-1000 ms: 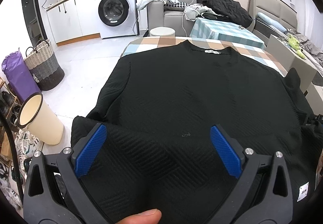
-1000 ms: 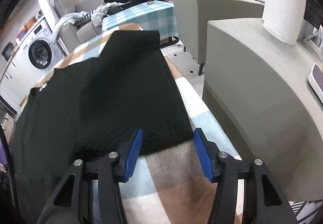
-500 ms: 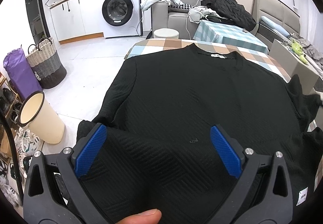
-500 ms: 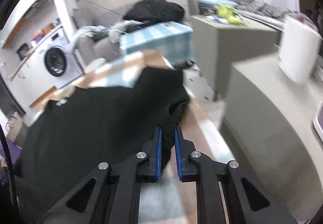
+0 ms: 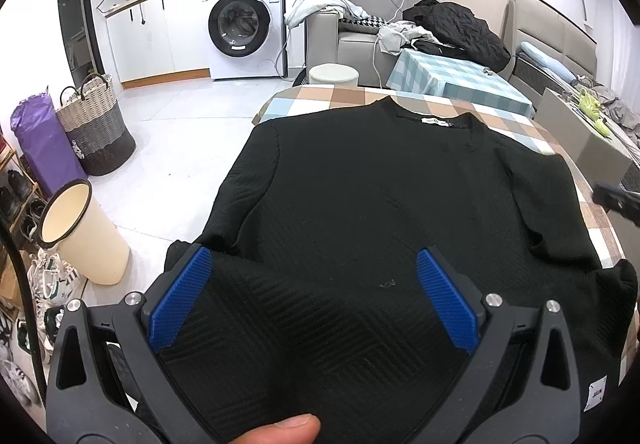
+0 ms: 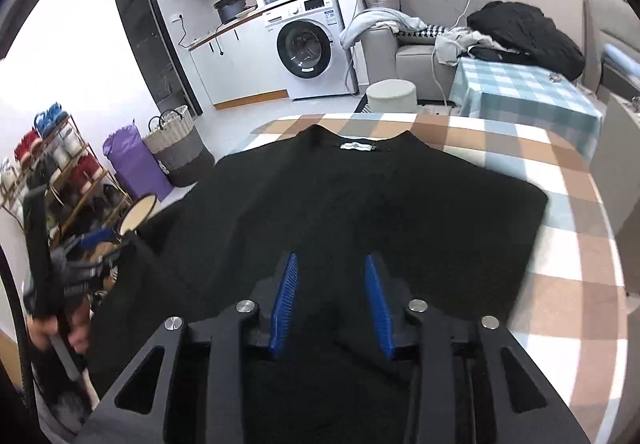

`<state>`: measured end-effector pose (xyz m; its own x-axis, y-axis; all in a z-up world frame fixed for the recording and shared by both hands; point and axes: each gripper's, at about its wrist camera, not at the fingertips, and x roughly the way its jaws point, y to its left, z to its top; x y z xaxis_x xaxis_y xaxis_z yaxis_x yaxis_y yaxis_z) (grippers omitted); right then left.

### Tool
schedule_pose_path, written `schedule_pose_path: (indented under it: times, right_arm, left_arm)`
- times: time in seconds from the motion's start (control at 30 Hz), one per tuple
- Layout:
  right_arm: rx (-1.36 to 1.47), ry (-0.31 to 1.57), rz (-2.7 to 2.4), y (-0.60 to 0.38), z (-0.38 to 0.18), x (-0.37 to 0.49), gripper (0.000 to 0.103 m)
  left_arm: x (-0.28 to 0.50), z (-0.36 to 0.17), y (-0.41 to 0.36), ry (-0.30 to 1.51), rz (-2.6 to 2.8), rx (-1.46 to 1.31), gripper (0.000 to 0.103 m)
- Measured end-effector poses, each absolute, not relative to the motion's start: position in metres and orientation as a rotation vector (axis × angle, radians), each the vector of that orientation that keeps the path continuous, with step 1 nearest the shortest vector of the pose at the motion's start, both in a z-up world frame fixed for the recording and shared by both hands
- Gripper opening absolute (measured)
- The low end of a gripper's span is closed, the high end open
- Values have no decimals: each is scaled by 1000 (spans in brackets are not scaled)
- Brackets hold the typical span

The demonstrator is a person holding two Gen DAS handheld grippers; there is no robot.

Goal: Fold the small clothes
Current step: 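Grasp the sweater side with the right tool and fold it over the body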

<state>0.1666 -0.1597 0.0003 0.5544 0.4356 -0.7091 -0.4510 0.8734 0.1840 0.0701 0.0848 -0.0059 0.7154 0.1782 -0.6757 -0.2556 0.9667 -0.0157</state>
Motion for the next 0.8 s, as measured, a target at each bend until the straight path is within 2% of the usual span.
schedule_pose_path:
  times: [0.1, 0.3, 0.4, 0.47, 0.6, 0.8]
  right_arm:
    - [1, 899, 351, -190, -9, 164, 45]
    - [179, 1046, 148, -262, -49, 179, 46]
    - [213, 1074, 174, -263, -62, 184, 45]
    - [194, 1087, 186, -253, -67, 189, 37]
    - [45, 1076, 171, -234, -76, 203, 11]
    - [23, 1056, 62, -258, -76, 207, 6]
  left_arm:
    - [74, -8, 87, 739, 240, -114, 102]
    - [75, -10, 93, 745, 252, -119, 102]
    - [74, -12, 99, 749, 271, -124, 102]
    - [73, -13, 104, 753, 291, -125, 102]
    - [71, -16, 119, 762, 332, -140, 102]
    - [62, -16, 147, 764, 404, -170, 102]
